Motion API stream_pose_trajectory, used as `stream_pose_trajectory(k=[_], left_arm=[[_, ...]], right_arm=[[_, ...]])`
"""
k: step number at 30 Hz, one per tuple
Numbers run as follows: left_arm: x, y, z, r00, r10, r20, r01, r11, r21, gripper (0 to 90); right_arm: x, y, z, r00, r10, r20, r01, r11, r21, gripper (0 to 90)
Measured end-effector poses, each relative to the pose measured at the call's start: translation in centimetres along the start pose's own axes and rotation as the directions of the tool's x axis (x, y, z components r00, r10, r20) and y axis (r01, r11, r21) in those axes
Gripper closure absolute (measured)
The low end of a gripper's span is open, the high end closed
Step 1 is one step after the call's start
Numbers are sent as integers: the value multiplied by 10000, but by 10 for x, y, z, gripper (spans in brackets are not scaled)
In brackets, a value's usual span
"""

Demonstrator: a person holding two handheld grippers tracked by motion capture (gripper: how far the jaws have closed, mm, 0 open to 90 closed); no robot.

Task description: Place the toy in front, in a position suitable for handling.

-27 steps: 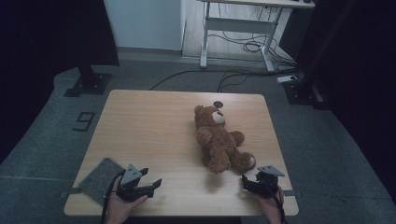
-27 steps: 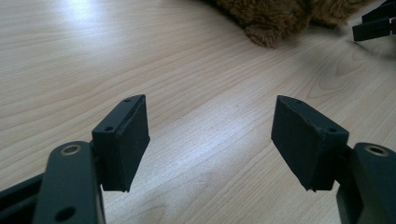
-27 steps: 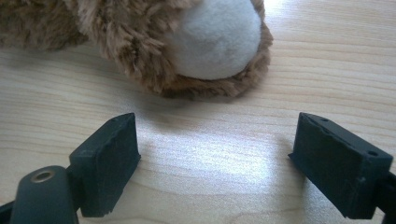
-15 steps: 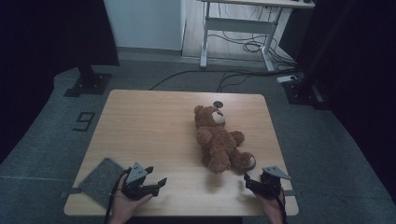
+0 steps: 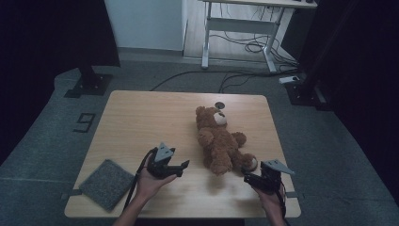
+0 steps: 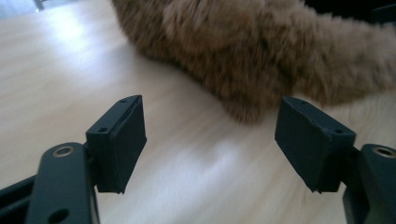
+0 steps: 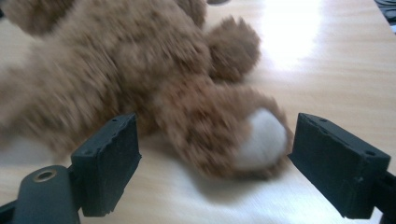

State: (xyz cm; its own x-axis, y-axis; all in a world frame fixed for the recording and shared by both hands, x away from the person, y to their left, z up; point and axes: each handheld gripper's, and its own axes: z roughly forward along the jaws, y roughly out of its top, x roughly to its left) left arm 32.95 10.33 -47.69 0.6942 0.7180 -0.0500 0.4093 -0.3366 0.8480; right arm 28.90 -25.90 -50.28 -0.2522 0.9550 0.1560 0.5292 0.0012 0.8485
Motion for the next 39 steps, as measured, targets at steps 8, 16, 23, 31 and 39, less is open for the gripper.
stream_pose_trajectory(k=[8, 16, 23, 31, 39], left_arm=[[-6, 36, 41, 9986, 192, 491, -195, 9998, 43, 213], [-4, 42, 72, 9983, 288, 507, -293, 9995, 83, 192], [7, 41, 85, 9984, -126, 557, 129, 9999, -58, 437], [8, 47, 81, 9986, -150, 516, 161, 9996, -213, 654], [12, 49, 76, 9925, -579, 1080, 619, 9975, -335, 726]], right_arm=[[26, 38, 17, 9985, -460, -306, 461, 9989, 20, 131], [45, 49, 33, 9955, -718, -623, 736, 9969, 275, 115], [57, 49, 38, 9931, -867, -786, 899, 9952, 376, 113], [70, 43, 60, 9909, -1177, -660, 1243, 9864, 1074, 86], [61, 31, 86, 9947, -961, -373, 1021, 9695, 2230, 141]])
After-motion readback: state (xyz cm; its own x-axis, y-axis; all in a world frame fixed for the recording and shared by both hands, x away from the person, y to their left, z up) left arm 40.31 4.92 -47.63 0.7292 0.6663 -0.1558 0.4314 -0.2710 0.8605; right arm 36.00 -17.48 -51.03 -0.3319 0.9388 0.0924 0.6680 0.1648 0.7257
